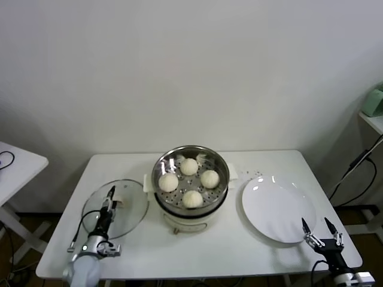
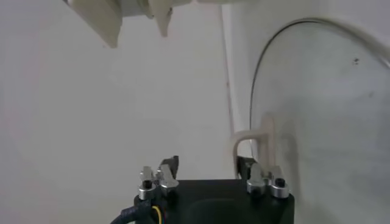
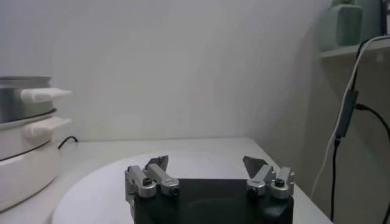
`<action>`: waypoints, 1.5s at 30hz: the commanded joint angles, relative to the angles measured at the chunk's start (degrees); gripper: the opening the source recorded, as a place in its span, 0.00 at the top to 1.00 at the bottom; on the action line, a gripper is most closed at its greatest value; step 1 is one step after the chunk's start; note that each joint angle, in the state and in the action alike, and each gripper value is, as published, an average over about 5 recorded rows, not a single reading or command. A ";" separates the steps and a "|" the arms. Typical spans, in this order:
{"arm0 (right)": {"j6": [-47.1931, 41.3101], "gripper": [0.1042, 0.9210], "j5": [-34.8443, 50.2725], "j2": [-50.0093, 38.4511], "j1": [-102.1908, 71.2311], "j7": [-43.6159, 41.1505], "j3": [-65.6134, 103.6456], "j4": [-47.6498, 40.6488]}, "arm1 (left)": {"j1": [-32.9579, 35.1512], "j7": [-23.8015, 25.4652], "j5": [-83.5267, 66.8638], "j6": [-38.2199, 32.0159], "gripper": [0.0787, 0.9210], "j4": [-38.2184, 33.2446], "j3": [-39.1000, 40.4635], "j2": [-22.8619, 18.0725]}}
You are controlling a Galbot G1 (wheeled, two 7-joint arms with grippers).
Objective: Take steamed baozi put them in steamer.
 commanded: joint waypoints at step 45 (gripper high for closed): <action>-0.08 0.12 -0.09 -0.79 0.47 -0.31 -0.29 0.95 | 1.66 17.32 -27.78 25.95 0.92 -31.64 9.00 14.24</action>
